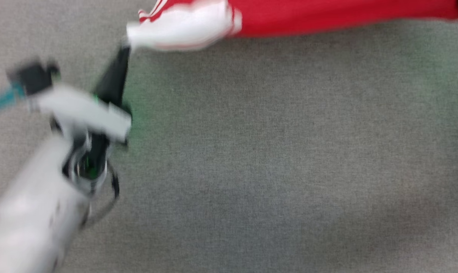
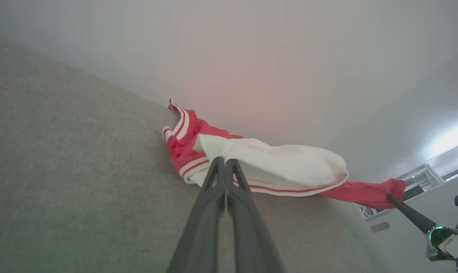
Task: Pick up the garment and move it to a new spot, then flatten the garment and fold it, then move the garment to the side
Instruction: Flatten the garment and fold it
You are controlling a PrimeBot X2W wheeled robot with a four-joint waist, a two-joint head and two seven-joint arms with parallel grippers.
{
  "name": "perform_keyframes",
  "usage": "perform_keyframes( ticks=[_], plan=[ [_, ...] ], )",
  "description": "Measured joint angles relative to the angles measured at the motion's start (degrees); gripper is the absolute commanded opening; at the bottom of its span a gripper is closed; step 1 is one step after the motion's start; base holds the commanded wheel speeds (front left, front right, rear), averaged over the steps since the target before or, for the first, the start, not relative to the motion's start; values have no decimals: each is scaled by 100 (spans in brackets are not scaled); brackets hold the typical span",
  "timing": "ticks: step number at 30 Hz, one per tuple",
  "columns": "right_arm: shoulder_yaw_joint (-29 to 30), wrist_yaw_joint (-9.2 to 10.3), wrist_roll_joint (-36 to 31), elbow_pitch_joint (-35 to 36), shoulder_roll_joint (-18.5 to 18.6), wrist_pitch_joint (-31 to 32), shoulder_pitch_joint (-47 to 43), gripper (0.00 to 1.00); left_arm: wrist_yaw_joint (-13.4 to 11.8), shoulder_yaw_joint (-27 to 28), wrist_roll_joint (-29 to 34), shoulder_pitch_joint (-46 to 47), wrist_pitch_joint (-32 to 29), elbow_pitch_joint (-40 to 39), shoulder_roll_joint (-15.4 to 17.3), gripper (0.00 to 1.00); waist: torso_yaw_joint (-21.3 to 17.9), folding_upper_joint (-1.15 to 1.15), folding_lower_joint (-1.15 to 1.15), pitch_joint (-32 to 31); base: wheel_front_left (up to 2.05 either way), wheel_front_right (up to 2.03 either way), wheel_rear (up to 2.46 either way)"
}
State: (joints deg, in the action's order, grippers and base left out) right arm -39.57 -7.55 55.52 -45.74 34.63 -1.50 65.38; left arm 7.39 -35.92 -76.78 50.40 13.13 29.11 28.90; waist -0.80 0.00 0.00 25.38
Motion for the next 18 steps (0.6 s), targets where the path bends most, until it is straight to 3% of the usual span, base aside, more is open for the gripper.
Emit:
perform_keyframes(
  ticks=[6,14,18],
  plan=[
    [-159,0,502,1078,645,116,-1297,0,0,-88,-466,-1578,122,-1250,502,0,8,0,0,-208,0,0,0],
    [-23,0,869,2688,1521,442,-3075,0,0,176,-453,-3366,177,-2769,1188,0,-8,0,0,-556,0,0,0],
    [256,0,925,3089,1815,499,-3656,0,0,386,-311,-3913,178,-3173,1236,0,12,0,0,-618,0,0,0]
  ],
)
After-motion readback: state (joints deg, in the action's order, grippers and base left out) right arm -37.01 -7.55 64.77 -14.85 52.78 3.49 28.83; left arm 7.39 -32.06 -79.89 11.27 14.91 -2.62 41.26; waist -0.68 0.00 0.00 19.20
